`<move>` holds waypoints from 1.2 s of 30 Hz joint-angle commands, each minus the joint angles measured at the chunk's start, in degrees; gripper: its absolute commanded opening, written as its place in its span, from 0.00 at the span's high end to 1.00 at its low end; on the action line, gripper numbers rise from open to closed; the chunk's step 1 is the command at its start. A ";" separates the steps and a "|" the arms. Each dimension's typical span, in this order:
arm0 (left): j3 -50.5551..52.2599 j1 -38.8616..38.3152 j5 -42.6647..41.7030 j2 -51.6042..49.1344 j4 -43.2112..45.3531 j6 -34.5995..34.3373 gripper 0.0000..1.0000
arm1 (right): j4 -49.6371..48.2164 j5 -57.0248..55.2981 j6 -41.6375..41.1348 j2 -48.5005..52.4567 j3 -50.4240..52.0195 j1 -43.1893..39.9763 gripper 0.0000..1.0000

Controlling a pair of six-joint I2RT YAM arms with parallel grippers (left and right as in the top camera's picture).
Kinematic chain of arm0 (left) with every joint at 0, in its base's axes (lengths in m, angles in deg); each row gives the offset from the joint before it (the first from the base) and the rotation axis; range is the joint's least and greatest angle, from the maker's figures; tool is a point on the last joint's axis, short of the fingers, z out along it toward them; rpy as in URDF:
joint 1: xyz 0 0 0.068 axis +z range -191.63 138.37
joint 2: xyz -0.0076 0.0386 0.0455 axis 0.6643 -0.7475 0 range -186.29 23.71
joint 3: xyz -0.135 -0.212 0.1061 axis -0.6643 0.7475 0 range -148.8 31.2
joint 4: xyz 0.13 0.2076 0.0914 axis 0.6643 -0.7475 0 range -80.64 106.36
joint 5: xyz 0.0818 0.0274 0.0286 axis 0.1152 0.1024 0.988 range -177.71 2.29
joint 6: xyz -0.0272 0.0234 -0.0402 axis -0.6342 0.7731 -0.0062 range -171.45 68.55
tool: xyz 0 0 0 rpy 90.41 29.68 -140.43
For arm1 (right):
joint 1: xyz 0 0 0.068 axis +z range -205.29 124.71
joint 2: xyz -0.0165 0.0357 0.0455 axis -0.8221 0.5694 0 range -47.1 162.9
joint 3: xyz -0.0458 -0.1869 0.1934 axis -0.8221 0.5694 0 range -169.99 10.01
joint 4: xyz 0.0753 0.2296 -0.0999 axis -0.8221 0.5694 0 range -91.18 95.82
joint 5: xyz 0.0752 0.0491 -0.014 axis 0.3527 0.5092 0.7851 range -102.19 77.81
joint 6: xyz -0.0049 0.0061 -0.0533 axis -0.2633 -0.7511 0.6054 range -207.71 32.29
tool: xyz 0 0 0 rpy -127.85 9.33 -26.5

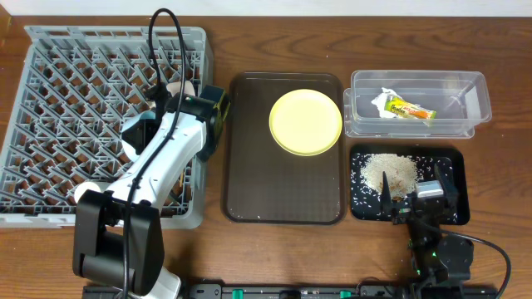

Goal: Sort waste into correct bins and load items into the dishwasher

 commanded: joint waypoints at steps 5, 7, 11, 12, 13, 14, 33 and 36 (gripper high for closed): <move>0.33 0.13 3.41 -0.52 -0.11 -1.33 0.92 | 0.17 0.22 0.37 -0.37 0.09 -0.55 0.01; 0.35 0.11 1.14 -0.52 0.13 -1.62 0.92 | 0.17 0.22 0.37 -0.37 0.09 -0.55 0.01; 1.79 0.11 -0.81 -0.59 0.17 -4.48 0.92 | 0.17 0.22 0.39 -0.37 0.09 -0.55 0.01; 2.67 0.11 -0.83 -0.63 0.50 -4.83 0.92 | 0.17 0.22 0.37 -0.37 0.09 -0.55 0.01; 3.30 0.11 -0.81 -0.63 0.81 -4.87 0.92 | 0.17 0.22 0.39 -0.37 0.09 -0.55 0.01; 4.02 0.11 -0.83 -0.63 1.05 -4.94 0.92 | 0.17 0.22 0.39 -0.37 0.09 -0.55 0.01; 4.76 -3.96 6.97 -0.61 -0.50 -3.58 0.92 | 0.17 0.22 0.37 -0.37 0.09 -0.55 0.01; 4.79 -3.89 7.74 -0.61 -0.48 -3.58 0.92 | 0.17 0.22 0.37 -0.37 0.09 -0.55 0.01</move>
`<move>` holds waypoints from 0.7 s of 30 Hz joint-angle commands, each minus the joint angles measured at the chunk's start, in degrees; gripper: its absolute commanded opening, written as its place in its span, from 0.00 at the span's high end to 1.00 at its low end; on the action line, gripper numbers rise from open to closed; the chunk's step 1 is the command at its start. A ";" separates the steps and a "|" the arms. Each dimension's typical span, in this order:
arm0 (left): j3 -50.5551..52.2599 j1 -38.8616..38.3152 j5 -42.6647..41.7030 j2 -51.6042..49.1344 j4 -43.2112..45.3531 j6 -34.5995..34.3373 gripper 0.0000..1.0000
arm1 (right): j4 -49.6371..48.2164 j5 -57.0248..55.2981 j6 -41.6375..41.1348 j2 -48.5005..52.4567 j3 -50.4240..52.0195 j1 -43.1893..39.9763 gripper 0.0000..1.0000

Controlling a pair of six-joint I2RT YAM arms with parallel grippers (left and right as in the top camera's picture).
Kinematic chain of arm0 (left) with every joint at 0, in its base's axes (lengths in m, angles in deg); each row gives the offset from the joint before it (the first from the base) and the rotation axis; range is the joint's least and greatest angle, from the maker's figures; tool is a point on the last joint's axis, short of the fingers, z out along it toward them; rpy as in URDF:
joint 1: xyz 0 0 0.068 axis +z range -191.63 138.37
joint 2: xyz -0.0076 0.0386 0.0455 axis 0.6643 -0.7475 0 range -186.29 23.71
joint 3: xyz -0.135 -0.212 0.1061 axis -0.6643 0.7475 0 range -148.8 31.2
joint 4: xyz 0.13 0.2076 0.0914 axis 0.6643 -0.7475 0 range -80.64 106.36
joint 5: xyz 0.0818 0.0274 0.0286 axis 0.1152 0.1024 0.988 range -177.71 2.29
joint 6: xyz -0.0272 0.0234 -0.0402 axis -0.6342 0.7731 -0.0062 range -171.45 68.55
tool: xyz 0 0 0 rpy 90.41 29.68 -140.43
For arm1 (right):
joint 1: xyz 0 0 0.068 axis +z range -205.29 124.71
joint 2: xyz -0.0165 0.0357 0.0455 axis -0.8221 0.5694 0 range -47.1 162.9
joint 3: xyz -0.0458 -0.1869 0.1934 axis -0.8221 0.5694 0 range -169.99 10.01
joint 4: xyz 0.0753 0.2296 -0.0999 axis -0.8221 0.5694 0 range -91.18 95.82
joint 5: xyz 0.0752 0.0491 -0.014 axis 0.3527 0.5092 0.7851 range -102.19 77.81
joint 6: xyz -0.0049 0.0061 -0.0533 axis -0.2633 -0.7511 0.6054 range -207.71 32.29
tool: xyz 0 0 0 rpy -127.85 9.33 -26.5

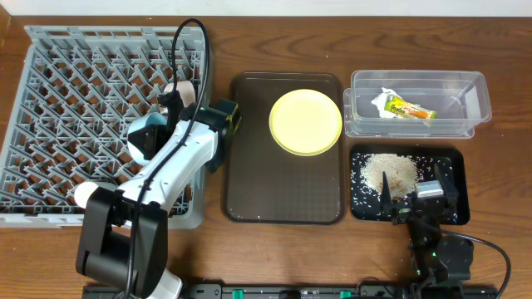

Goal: Sort waste into correct bins and load items into the dishwasher

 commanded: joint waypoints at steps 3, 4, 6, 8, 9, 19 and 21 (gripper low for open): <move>0.74 0.11 5.11 -0.61 0.42 0.26 0.92 | 0.17 0.22 0.35 -0.37 0.09 -0.55 0.01; 0.74 0.11 5.03 -0.61 0.83 0.39 0.92 | 0.20 0.22 0.35 -0.37 0.09 -0.55 0.01; 0.74 0.09 4.31 -0.61 1.20 0.33 0.92 | 0.20 0.22 0.35 -0.37 0.09 -0.55 0.01; 0.74 0.09 3.43 -0.63 1.38 0.33 0.92 | 0.17 0.22 0.35 -0.37 0.09 -0.55 0.01; 0.74 0.09 3.15 -0.63 1.42 0.33 0.92 | 0.20 0.22 0.35 -0.37 0.09 -0.55 0.01; 1.11 -1.20 1.84 -2.01 1.09 0.37 0.92 | 0.17 0.22 0.37 -0.37 0.09 -0.55 0.01; 1.11 -1.18 5.29 -2.01 0.24 0.37 0.92 | 0.17 0.22 0.35 -0.37 0.09 -0.55 0.01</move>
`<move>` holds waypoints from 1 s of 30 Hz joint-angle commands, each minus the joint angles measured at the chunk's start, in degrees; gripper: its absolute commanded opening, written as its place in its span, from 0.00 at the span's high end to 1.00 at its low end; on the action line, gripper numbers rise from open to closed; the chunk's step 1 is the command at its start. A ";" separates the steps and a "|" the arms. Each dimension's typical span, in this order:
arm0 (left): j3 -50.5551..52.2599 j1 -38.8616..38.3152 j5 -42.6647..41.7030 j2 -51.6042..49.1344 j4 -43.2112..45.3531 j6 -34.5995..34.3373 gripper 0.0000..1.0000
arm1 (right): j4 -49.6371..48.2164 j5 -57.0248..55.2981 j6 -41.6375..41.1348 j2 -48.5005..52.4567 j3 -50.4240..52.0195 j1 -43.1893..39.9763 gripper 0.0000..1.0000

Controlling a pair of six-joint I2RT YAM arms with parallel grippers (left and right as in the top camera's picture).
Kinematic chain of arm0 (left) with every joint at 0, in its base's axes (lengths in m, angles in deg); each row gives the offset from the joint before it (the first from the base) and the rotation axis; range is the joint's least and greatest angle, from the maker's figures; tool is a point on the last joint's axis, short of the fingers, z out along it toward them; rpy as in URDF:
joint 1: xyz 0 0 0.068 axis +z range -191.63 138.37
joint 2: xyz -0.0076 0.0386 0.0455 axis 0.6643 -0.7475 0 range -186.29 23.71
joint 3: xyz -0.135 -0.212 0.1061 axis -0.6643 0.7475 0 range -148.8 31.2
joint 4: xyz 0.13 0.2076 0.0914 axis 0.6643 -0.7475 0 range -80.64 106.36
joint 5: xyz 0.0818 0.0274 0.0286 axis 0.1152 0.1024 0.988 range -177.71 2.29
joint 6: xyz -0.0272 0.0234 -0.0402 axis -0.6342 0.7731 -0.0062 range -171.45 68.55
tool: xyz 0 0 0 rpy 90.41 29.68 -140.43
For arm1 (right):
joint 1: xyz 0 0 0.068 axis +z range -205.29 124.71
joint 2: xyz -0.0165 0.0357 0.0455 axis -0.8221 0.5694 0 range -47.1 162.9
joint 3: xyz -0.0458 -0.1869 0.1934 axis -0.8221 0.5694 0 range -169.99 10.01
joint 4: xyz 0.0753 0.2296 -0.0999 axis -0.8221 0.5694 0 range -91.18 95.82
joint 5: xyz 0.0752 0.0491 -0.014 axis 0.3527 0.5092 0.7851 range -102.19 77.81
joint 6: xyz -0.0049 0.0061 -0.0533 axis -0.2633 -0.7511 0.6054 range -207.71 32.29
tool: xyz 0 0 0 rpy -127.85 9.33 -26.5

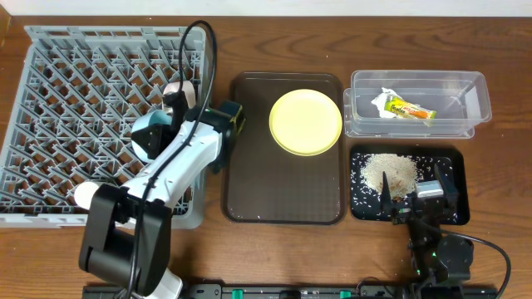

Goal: Sort waste into correct bins and load items into the dishwasher

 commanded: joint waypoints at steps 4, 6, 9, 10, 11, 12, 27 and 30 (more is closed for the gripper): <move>0.63 -0.07 8.50 -1.07 -0.90 2.58 0.92 | 0.20 0.22 0.37 -0.37 0.09 -0.55 0.01; 0.63 -0.09 8.81 -1.07 -0.94 2.73 0.92 | 0.22 0.22 0.37 -0.37 0.09 -0.55 0.01; 0.63 -0.20 8.83 -1.07 -1.16 3.34 0.92 | 0.20 0.22 0.37 -0.37 0.09 -0.55 0.01; 0.66 -0.20 8.79 -1.07 -1.14 3.37 0.92 | 0.20 0.22 0.37 -0.37 0.09 -0.55 0.01; 0.66 -0.20 8.50 -1.07 -1.14 3.37 0.92 | 0.20 0.22 0.37 -0.37 0.09 -0.55 0.01; 0.66 -0.22 7.67 -1.07 -1.11 3.34 0.92 | 0.20 0.22 0.37 -0.37 0.09 -0.55 0.01; 2.40 -1.01 -0.48 -2.12 -0.90 2.12 0.92 | 0.20 0.22 0.37 -0.37 0.09 -0.55 0.01; 1.86 -3.72 -0.70 -2.12 -2.45 2.23 0.91 | 0.20 0.22 0.39 -0.37 0.09 -0.55 0.01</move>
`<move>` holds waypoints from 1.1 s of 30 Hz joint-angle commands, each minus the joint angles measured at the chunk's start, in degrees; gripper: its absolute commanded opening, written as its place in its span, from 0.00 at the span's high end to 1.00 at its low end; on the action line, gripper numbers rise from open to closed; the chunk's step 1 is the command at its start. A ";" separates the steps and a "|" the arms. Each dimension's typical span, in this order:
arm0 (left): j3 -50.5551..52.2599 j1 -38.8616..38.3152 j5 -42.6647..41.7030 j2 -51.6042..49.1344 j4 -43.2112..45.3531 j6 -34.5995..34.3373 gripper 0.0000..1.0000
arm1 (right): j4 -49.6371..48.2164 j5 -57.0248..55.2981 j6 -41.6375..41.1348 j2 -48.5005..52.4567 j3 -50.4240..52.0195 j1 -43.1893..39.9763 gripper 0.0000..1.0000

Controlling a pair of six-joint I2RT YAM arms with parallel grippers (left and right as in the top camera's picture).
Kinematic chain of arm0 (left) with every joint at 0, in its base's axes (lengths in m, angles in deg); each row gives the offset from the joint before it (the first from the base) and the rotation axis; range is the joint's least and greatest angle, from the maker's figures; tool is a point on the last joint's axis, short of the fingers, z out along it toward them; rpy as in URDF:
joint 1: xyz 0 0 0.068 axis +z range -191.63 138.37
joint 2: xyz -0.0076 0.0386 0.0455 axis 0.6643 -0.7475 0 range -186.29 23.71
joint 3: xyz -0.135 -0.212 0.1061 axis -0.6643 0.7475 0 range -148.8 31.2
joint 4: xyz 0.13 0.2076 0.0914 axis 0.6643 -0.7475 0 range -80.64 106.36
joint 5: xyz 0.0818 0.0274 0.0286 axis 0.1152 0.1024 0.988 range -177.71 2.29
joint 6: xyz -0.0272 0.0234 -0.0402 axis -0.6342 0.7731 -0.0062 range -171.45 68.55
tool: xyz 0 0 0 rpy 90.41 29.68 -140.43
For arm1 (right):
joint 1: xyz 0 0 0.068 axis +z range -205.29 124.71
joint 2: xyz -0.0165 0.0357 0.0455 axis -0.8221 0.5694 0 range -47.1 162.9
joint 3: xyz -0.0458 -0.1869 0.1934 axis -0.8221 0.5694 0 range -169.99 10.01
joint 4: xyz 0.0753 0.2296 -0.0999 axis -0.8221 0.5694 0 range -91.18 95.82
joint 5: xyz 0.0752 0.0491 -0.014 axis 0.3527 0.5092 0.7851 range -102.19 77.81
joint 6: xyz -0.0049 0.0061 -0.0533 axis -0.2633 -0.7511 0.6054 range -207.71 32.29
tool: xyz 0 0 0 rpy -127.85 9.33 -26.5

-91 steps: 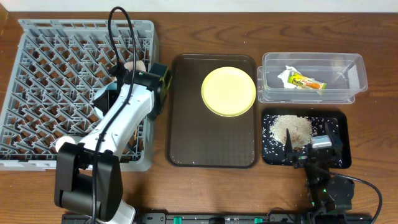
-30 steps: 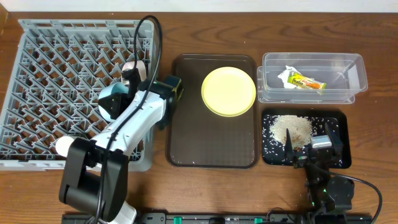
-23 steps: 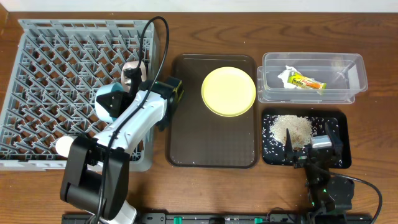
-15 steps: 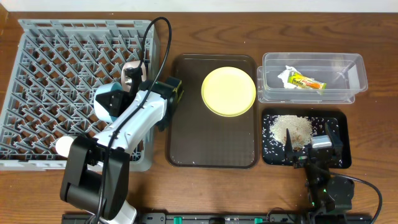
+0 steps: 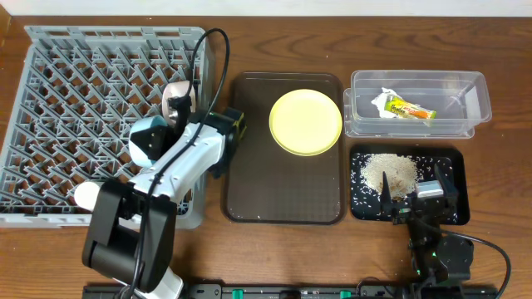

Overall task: Sort waste into correct bins and load items into the dishwasher
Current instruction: 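Reach the left gripper to the yellow plate and grasp its edge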

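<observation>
The grey dish rack point(image 5: 75, 100) fills the left of the overhead view, with a pale pink cup point(image 5: 177, 90) standing in its right part. A yellow plate point(image 5: 306, 122) lies on the brown tray point(image 5: 283, 199) in the middle. My left gripper point(image 5: 232, 125) hovers over the tray's left rim, just right of the rack, and its jaws are too dark to read. My right gripper point(image 5: 413, 193) rests open at the front right, over the near edge of the black tray point(image 5: 366, 208), holding nothing.
A heap of rice point(image 5: 389, 172) lies in the black tray. Behind it a clear plastic bin point(image 5: 465, 104) holds a crumpled wrapper point(image 5: 403, 106). The left arm's black cable point(image 5: 218, 50) loops over the rack's right side.
My left gripper has shifted a little to the right, from the rack's right edge to over the tray's left rim. More of the cup shows. The right arm is unchanged.
At first my left gripper was over the rack's right part, beside the cup and partly covering it. At each later moment it stood further right, away from the cup, which stayed in the rack. Now it is at the tray's rim.
</observation>
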 commanded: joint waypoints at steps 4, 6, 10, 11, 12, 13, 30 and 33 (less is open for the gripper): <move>-0.96 -7.41 -6.91 -0.85 -0.48 -0.68 0.85 | 0.20 0.22 0.37 -0.37 0.09 -0.55 0.01; -0.96 -9.40 -10.40 -0.85 0.68 -0.72 0.70 | 0.22 0.22 0.39 -0.37 0.09 -0.55 0.01; -0.96 -12.96 -21.79 -0.85 3.21 -0.92 0.65 | 0.20 0.22 0.39 -0.37 0.09 -0.55 0.01; -0.98 -13.79 -24.37 -0.85 3.69 -0.87 0.58 | 0.20 0.22 0.37 -0.37 0.09 -0.55 0.01; -1.05 -14.56 -26.53 -0.85 4.07 -0.87 0.54 | 0.20 0.22 0.39 -0.37 0.09 -0.55 0.01; -1.31 -15.47 -28.72 -0.83 4.28 -0.87 0.48 | 0.20 0.22 0.39 -0.37 0.09 -0.55 0.01; -6.91 -11.50 -75.91 -0.52 38.47 2.01 0.20 | 0.20 0.22 0.39 -0.37 0.09 -0.55 0.01; -6.91 -5.68 -82.29 -1.25 42.10 -3.54 0.20 | 0.22 0.22 0.37 -0.37 0.09 -0.55 0.01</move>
